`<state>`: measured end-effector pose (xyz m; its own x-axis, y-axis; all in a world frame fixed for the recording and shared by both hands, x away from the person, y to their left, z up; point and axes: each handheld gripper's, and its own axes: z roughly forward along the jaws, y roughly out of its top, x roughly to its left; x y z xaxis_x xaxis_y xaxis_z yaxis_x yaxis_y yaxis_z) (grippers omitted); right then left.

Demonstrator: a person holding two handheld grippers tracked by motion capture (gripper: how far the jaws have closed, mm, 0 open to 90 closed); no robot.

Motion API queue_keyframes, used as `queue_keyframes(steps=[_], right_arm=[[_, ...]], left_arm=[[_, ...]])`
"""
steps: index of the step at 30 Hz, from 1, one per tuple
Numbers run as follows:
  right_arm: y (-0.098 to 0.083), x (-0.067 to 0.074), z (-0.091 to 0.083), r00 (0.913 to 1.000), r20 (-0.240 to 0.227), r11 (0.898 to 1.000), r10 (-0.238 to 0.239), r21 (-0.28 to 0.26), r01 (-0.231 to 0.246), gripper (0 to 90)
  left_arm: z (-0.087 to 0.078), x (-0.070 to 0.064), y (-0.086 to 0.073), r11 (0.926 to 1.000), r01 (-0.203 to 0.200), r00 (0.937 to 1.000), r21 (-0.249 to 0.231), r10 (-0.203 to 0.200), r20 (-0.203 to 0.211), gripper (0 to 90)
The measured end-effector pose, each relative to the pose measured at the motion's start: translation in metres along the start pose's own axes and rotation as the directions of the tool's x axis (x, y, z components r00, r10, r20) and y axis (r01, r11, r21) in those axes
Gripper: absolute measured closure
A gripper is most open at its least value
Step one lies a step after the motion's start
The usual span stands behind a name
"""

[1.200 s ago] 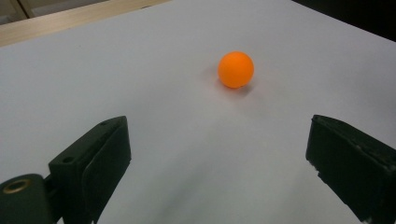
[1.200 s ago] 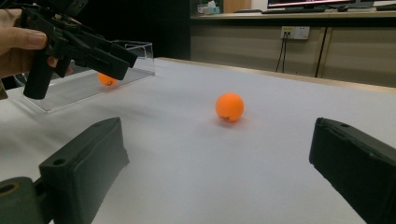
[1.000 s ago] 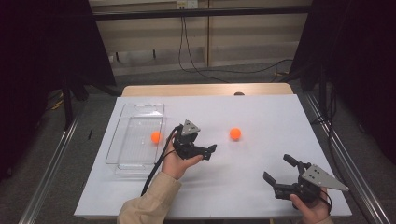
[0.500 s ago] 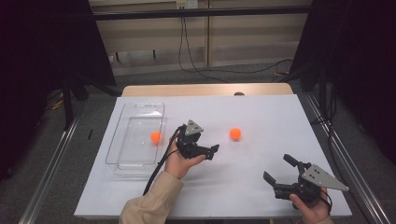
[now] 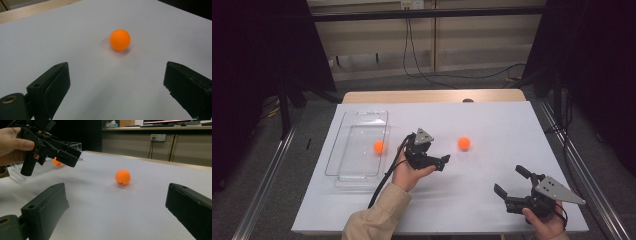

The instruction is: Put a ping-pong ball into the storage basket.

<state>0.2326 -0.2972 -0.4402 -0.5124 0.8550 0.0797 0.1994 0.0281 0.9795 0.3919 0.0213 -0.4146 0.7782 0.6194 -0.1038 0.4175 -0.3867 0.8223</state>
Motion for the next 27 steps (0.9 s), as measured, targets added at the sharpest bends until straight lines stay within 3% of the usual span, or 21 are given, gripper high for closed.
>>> queue_keyframes(steps=[27], right_arm=[[0.000,0.000,0.000,1.0000,0.001,1.000,0.001,-0.001,-0.001,2.9]], left_arm=[[0.012,-0.005,0.004,0.9999,-0.010,0.9999,0.002,0.010,0.009,6.8]])
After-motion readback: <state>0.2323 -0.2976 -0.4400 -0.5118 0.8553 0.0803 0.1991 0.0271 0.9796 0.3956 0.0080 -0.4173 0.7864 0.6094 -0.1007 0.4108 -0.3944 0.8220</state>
